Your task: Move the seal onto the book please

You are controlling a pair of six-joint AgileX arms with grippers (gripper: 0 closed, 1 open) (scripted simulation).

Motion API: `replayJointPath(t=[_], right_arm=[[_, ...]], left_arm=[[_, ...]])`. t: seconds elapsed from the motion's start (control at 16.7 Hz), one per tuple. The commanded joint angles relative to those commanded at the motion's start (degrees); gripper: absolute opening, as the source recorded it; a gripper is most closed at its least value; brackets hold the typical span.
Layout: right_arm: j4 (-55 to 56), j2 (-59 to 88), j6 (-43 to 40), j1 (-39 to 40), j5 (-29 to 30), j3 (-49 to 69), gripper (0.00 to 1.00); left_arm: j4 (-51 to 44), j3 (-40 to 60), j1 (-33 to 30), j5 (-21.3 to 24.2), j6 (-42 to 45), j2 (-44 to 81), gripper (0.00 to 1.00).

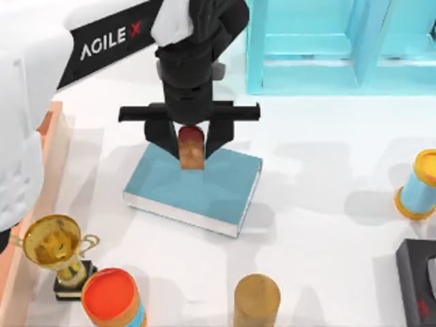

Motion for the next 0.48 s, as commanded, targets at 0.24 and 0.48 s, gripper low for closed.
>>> replayJointPath(t=[0.24, 0.48], right_arm=[[0.00, 0.00, 0.00, 0.00, 0.00, 0.00, 1.00], [0.00, 0.00, 0.00, 0.00, 0.00, 0.00, 1.00]], left_arm=[[-0.21, -0.09, 0.17, 0.04, 0.11, -0.10, 0.00], [-1.10, 1.04, -0.01, 0.00, -0.01, -0.06, 0.00]])
